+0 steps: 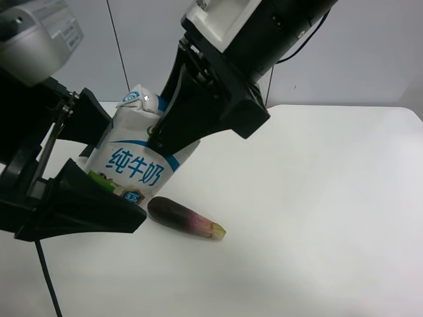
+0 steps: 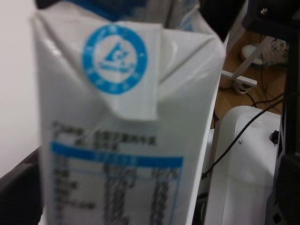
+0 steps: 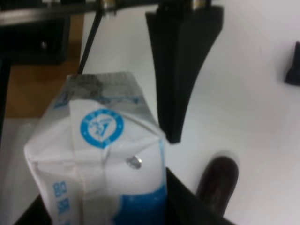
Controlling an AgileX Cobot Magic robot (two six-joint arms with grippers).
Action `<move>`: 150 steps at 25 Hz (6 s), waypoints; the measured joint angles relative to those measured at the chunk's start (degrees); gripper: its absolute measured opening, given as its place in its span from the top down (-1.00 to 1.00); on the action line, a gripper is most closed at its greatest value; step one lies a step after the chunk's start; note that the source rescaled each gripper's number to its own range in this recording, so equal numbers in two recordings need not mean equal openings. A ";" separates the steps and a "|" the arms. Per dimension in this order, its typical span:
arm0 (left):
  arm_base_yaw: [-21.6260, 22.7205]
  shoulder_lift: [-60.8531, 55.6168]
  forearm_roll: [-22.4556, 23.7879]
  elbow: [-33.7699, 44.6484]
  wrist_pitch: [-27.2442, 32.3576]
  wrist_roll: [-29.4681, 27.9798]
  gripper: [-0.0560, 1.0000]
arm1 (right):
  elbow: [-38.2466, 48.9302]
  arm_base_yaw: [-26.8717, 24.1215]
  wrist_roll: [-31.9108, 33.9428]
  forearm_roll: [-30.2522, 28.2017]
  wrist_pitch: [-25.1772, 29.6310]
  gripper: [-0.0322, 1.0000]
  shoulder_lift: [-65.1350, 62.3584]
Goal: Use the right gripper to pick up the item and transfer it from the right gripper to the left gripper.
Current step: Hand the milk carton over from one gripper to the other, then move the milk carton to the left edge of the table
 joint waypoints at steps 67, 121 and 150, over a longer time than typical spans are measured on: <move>-0.06 0.47 1.18 0.00 -2.51 0.75 0.89 | 49.95 0.20 55.76 -35.82 -3.87 -1.00 -77.71; -0.06 21.36 36.05 0.00 -19.17 -43.86 0.89 | 51.08 -33.95 58.91 -38.38 -4.53 -1.00 -88.08; 12.79 39.71 49.73 -0.06 -15.47 -51.96 0.13 | 51.08 -33.95 58.91 -38.38 -4.53 -1.00 -88.08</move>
